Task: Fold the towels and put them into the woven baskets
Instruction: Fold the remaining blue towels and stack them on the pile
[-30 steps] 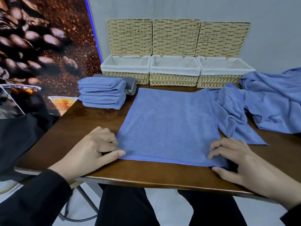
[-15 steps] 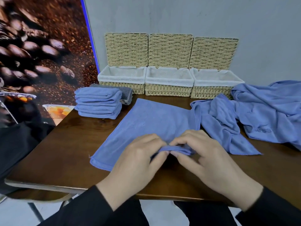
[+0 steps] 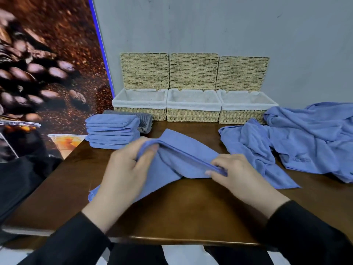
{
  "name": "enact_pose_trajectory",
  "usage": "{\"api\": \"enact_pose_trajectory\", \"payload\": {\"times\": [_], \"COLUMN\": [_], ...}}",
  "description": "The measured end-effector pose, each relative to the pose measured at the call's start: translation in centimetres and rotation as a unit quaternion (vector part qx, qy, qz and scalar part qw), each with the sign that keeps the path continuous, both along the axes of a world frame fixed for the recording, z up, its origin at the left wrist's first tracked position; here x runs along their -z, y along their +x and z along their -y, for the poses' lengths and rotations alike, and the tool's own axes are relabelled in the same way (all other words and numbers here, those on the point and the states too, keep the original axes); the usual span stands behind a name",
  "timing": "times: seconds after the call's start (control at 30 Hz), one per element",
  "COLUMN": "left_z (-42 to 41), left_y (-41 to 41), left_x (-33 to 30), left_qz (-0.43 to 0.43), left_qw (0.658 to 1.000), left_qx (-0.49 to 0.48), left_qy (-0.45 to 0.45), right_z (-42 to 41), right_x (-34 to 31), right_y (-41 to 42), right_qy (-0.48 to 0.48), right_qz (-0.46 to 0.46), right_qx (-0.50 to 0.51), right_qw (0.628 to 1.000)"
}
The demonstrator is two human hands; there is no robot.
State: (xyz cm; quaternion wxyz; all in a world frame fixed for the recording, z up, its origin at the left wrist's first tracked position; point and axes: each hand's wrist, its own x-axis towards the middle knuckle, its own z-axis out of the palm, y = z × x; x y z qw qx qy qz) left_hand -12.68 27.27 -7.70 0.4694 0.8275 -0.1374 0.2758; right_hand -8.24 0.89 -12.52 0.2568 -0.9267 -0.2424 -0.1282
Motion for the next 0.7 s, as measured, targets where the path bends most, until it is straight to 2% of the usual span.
{"api": "enact_pose_trajectory", "payload": {"times": [0.07,0.17,0.27,0.4,0.5,0.7], "left_z": [-0.8,-2.6,-4.7,-6.0,-5.7,-4.5], "left_y": [0.3,0.9,2.3,3.3,3.3,3.6], "left_x": [-1.3,-3.3,-4.4,-5.9,-7.0,-9.2], "left_qz": [-0.01,-0.003,-0.006,-0.024,-0.038,-0.037], "left_qw": [0.999,0.996,0.992,0.984,0.984,0.985], "left_qx": [-0.037,-0.083,-0.11,-0.08,-0.075,-0.051], "left_qy": [-0.029,-0.025,-0.055,-0.157,-0.156,-0.164], "right_z": [1.8,3.6,4.6,4.7,4.1,4.2], "right_x": [-0.3,-2.2,-5.2,-8.6,-10.8,-13.9], "right_y": [0.6,0.4,-0.3,-1.2,-1.5,-0.4], "right_qy": [0.005,0.045,0.136,0.294,0.399,0.453], "right_qz": [-0.002,-0.002,-0.013,0.002,0.003,0.053], "right_qx": [0.06,0.116,0.147,0.125,0.099,0.106], "right_qw": [0.998,0.992,0.98,0.948,0.912,0.884]}}
